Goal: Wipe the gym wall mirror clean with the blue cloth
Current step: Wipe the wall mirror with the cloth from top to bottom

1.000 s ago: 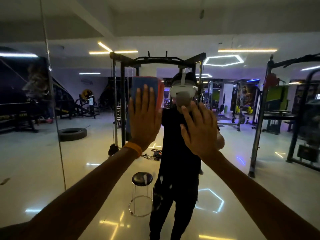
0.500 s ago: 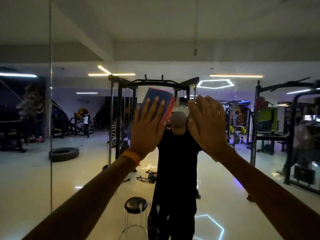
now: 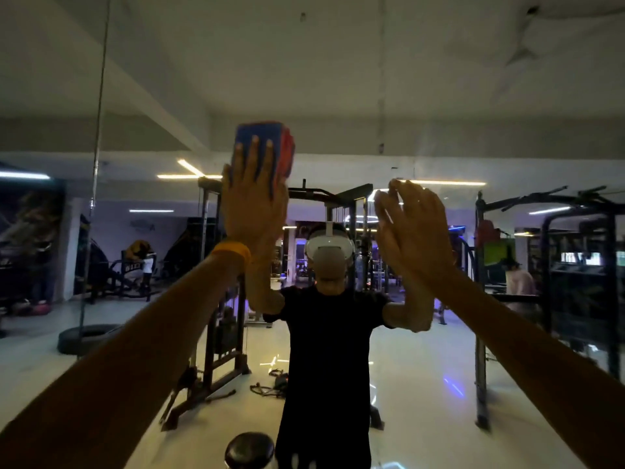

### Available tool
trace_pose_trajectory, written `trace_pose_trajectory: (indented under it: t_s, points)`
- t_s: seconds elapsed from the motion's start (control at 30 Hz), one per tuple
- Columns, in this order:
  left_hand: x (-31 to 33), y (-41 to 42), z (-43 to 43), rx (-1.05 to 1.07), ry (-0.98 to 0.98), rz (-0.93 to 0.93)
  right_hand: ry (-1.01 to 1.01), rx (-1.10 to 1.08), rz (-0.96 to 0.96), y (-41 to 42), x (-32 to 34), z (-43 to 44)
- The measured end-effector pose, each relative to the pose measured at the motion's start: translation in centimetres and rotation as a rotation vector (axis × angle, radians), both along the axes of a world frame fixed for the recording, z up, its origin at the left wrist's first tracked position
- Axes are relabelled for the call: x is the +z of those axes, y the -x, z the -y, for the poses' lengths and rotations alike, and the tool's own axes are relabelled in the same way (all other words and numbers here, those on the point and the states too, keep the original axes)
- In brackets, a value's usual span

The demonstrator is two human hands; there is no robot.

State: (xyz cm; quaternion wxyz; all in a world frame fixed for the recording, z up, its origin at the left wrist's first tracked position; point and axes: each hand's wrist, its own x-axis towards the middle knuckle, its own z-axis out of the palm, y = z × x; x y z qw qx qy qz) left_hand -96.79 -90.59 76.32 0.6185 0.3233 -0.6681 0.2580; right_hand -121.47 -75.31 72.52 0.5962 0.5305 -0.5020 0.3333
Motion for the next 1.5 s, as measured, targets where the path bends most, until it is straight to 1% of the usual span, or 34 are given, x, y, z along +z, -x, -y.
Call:
trace_pose_trajectory:
  t_s: [0.03,0.07,0.1,0.2,0.23,0.27,0.3,0.33,0.4,0.43,0.47,0.5,0.57,0.6,0.63,0.67,0.73,0.8,0.83,0.87,0.9,0.97,1.0,1.03,1.07,1.13,1.17,1.2,1.23,1.27,1.37,1.4,1.43,1.5]
  points:
    - [1.2,-0.7,0.2,0.025,-0.048,-0.083,-0.005,-0.015,0.001,0.4,0.0,0.1]
    - [1.5,-0.2,-0.2,0.051,-0.048,-0.109,-0.008,-0.015,0.018,0.7,0.1,0.1]
    - [1.1,1.2,-0.9,0.059,-0.013,-0.055,-0.006,-0.007,0.046,1.0,0.2,0.2]
    - [-3.8,6.1,-3.9,0.012,0.215,0.359,0.034,-0.009,0.11,1.4,0.7,0.2]
    - [-4.2,6.4,-3.8,0.004,0.276,0.424,0.033,-0.016,0.104,1.5,0.9,0.2]
    - [-3.1,5.8,-3.4,0.011,0.304,0.442,0.03,-0.018,0.089,1.7,1.0,0.2]
    - [-1.0,4.8,-2.5,0.021,0.292,0.41,0.03,-0.018,0.07,1.8,1.2,0.2]
    - [1.3,3.6,-1.9,0.024,0.241,0.332,0.03,-0.017,0.051,2.1,1.3,0.2]
    - [5.5,1.4,-1.2,0.013,0.072,0.09,0.044,-0.016,0.024,2.7,1.8,0.3]
    - [6.3,1.3,-1.3,0.011,0.022,0.008,0.055,-0.017,0.028,2.9,2.2,0.4]
    - [6.0,2.3,-1.9,0.012,0.014,-0.009,0.068,-0.013,0.041,3.0,2.6,0.4]
    - [4.8,3.9,-2.9,0.008,0.051,0.054,0.089,0.0,0.058,3.0,3.0,0.6]
    - [1.9,6.5,-4.7,-0.029,0.186,0.297,0.134,0.043,0.083,2.9,4.0,0.7]
    - [1.6,6.7,-4.8,-0.041,0.225,0.36,0.131,0.066,0.079,2.9,4.4,0.8]
    - [2.7,6.0,-4.4,-0.029,0.232,0.363,0.121,0.078,0.06,3.1,4.7,1.0]
    - [4.6,4.7,-3.5,-0.014,0.207,0.308,0.113,0.067,0.036,3.3,5.1,0.9]
    - [8.4,1.1,-1.8,0.017,0.096,0.124,0.094,0.008,0.001,3.7,6.1,0.4]
    - [9.5,-1.5,-0.6,-0.011,-0.011,-0.019,0.111,-0.039,0.012,4.0,7.2,0.2]
    - [9.0,-1.4,-0.7,-0.029,0.0,-0.051,0.115,-0.041,0.011,4.0,7.7,0.5]
    - [7.6,-0.3,-1.4,-0.01,0.043,-0.035,0.11,-0.023,0.0,3.8,7.9,1.2]
    - [5.7,1.5,-2.4,0.007,0.082,0.043,0.113,0.0,-0.018,3.6,8.1,2.1]
    - [1.9,4.7,-4.1,-0.012,0.174,0.26,0.155,0.03,-0.014,3.1,8.4,3.4]
    - [1.3,5.3,-4.0,-0.02,0.21,0.307,0.166,0.042,0.001,2.9,8.5,3.7]
    - [2.0,4.7,-3.3,-0.01,0.23,0.317,0.162,0.05,0.007,2.6,8.5,3.9]
    - [3.5,3.3,-2.2,0.017,0.226,0.272,0.155,0.059,0.007,2.4,8.5,3.7]
    - [6.5,-0.7,0.2,0.07,0.149,0.097,0.134,0.077,-0.012,2.5,8.4,3.1]
    - [7.3,-2.9,1.2,0.036,0.039,-0.003,0.129,0.077,-0.02,2.6,8.3,2.9]
    - [7.3,-4.0,1.8,-0.012,-0.023,-0.081,0.13,0.072,-0.018,2.7,8.1,2.8]
    - [6.6,-3.7,1.5,-0.035,-0.04,-0.109,0.138,0.067,-0.02,2.8,8.1,3.1]
    - [5.0,-2.1,0.6,-0.012,0.007,-0.1,0.14,0.066,-0.024,2.7,8.1,3.4]
    - [-0.4,2.8,-1.7,-0.033,0.149,0.198,0.135,0.13,-0.013,2.6,7.8,3.9]
    - [-0.4,2.4,-1.4,-0.037,0.172,0.222,0.125,0.137,-0.01,2.7,7.7,3.8]
    - [0.4,1.1,-0.4,-0.033,0.17,0.194,0.108,0.114,-0.013,3.0,7.7,3.5]
    - [2.7,-2.9,2.4,0.002,0.109,0.046,0.076,0.067,-0.02,3.5,7.6,2.8]
